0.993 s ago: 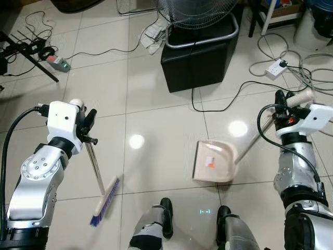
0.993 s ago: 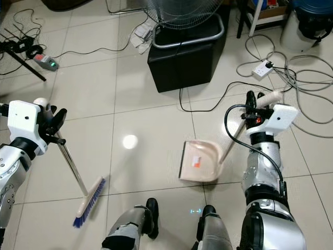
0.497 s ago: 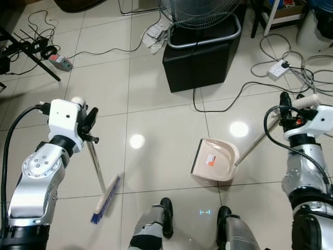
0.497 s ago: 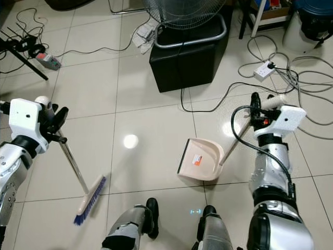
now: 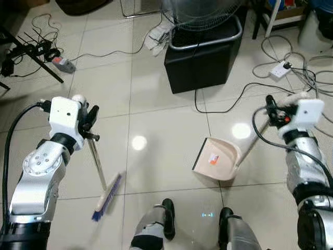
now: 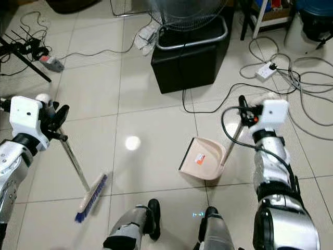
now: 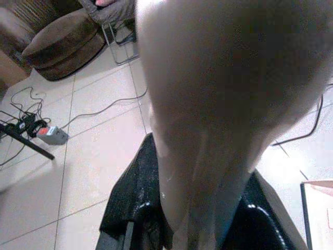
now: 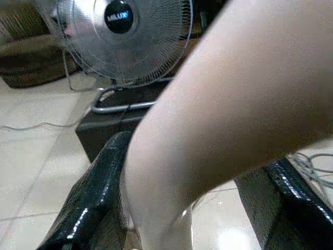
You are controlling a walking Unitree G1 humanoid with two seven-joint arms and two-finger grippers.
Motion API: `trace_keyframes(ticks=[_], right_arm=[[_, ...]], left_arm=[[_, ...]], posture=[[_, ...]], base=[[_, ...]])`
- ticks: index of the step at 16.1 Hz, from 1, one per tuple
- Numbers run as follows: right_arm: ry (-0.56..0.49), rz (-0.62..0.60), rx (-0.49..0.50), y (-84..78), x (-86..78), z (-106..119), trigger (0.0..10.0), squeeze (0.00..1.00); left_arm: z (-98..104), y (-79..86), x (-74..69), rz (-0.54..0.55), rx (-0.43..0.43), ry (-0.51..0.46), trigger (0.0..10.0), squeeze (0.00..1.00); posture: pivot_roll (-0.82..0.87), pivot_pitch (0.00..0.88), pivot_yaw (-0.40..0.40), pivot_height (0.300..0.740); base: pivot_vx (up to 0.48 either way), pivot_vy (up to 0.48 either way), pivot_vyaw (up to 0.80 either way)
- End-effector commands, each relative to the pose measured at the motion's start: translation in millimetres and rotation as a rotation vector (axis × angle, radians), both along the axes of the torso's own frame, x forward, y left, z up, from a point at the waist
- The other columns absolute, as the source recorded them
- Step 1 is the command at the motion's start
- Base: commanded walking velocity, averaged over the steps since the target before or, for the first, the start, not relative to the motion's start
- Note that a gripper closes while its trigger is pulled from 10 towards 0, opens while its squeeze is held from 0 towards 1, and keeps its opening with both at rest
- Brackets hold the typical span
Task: Sweep floor
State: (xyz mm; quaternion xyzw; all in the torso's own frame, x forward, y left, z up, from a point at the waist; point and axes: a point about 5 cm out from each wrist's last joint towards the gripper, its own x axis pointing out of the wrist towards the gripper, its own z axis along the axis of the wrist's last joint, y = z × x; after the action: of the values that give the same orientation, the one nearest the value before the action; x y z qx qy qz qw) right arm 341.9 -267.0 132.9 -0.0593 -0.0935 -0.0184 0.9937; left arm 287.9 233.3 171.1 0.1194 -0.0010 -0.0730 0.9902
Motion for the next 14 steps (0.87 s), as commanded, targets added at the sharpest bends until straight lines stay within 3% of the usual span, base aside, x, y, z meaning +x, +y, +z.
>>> trace_keyframes(ticks=[1, 4, 9, 14], right_arm=[[0.096, -0.005, -0.015, 5.0, -1.8, -17.1, 10.0, 0.0], [0.077, -0.061, -0.059, 4.6, 1.4, -11.4, 10.0, 0.0], [0.028, -0.142, -0.026, 8.5, 1.1, -10.9, 10.0, 0.0], [-0.005, -0.157, 0.023, 30.3, 8.4, -9.3, 10.0, 0.0]], left_arm=[[4.6, 9.8, -1.0, 0.024, 0.043, -0.016, 10.0, 0.0], [4.5, 10.7, -1.2, 0.028, 0.042, -0.02, 10.0, 0.0], [5.3, 10.0, -0.4, 0.022, 0.025, -0.034, 10.0, 0.0], [6.9, 12.3, 0.0, 0.019, 0.005, -0.051, 10.0, 0.0]], posture=[[0.2, 0.246, 0.262, 0.74], [0.2, 0.236, 0.259, 0.74], [0.2, 0.228, 0.261, 0.74], [0.21, 0.224, 0.254, 0.74]], base=[[0.0, 0.0, 0.0], [0.0, 0.0, 0.0], [0.0, 0.0, 0.0], [0.0, 0.0, 0.0]])
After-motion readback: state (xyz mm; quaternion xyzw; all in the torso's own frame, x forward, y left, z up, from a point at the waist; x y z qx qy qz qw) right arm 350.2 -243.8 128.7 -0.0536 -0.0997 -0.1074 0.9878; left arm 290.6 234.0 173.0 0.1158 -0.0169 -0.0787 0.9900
